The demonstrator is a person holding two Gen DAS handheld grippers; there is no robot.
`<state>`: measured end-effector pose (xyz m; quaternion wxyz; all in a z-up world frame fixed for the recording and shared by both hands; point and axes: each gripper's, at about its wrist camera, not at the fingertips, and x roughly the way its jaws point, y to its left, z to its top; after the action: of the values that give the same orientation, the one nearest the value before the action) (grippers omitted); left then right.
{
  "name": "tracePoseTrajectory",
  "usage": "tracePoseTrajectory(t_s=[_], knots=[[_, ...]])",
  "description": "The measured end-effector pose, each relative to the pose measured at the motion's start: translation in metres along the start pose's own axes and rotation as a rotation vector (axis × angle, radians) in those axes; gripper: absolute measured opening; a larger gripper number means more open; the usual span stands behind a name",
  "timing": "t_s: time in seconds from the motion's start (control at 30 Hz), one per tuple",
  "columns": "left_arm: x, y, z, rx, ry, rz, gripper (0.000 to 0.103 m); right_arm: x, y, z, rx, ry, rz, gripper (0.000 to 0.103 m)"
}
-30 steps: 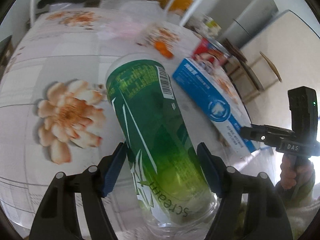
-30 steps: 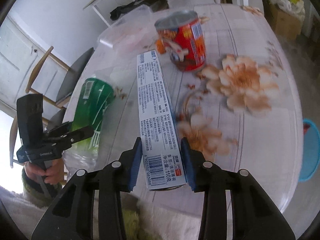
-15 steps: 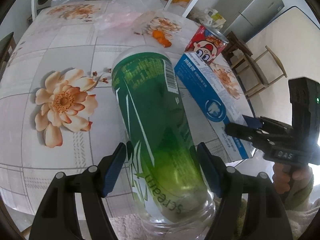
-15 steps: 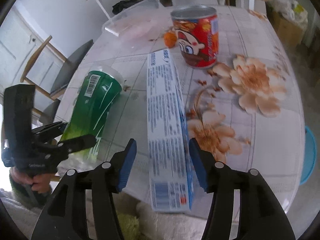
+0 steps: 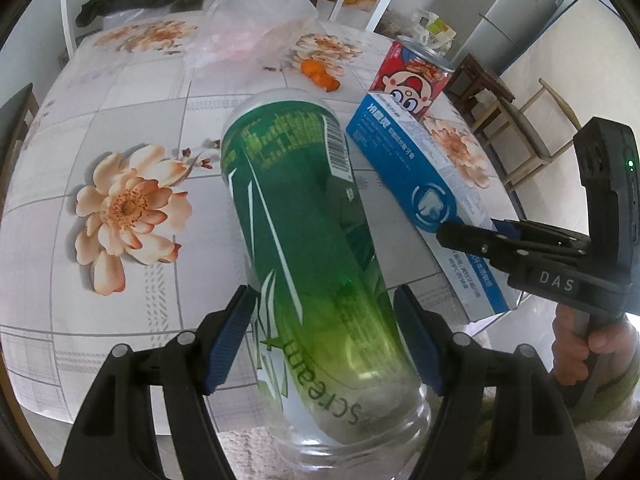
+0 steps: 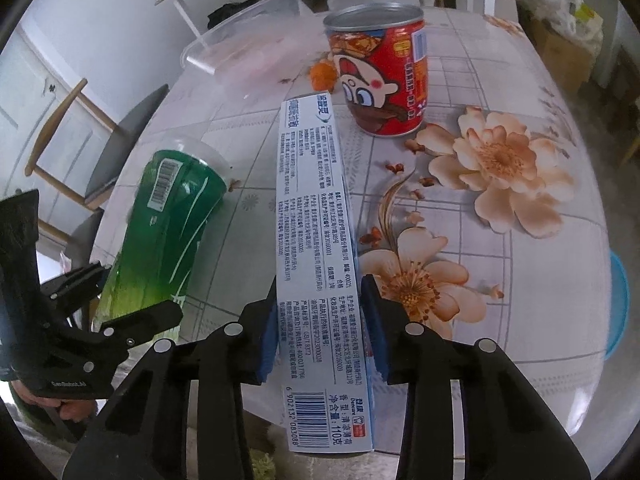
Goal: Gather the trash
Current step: 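Pass the green bottle from the left tool to the right tool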
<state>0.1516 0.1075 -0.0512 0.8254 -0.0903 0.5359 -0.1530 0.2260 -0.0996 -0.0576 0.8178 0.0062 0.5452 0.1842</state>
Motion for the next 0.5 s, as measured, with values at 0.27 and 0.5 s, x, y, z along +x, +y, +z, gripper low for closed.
tracePoseTrajectory(t_s=[0.27,0.5], knots=[[0.001,0.0,0.001,-0.005,-0.002,0.006,0.067,-0.002,-0.005,-0.002,0.012,-0.004,0.009,0.034],[-0.003,0.008,0.001,-0.038,-0.017,-0.038,0.067,-0.011,-0.005,0.0,0.01,-0.015,0.008,0.045]])
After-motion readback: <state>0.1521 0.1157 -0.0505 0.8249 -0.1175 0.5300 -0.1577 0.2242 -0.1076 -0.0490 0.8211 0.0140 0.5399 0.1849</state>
